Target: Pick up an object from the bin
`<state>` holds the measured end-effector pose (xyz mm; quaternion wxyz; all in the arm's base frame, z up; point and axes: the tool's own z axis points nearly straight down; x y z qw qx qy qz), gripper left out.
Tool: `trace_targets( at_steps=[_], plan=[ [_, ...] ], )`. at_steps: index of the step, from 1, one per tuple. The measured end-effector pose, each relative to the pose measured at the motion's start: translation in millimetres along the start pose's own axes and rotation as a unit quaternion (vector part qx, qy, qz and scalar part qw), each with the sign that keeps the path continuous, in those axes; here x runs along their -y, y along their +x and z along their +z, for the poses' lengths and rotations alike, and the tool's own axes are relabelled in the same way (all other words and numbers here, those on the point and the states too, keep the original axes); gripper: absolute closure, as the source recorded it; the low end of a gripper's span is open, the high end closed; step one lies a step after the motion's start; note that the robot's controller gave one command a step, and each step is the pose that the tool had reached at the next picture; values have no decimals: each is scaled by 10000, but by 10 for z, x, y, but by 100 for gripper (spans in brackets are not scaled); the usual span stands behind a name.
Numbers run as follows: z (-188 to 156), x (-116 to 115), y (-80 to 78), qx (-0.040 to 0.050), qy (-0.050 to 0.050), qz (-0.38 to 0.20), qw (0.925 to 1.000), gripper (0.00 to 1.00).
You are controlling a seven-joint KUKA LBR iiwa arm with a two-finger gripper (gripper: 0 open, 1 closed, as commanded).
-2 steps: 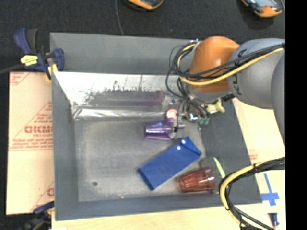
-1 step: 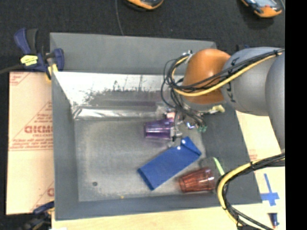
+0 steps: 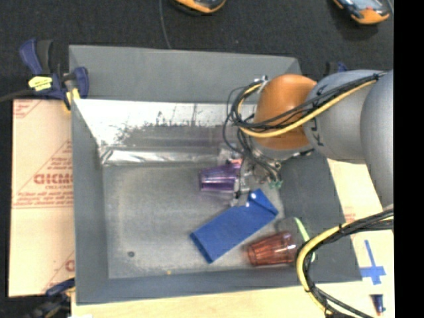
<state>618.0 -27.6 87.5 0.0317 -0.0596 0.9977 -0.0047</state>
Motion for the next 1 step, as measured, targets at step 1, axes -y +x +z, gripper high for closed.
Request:
trace_targets(
  at_steps=[1],
  plan=[
    [-122,38,-169,24,-6,271,9996,100]
  ],
)
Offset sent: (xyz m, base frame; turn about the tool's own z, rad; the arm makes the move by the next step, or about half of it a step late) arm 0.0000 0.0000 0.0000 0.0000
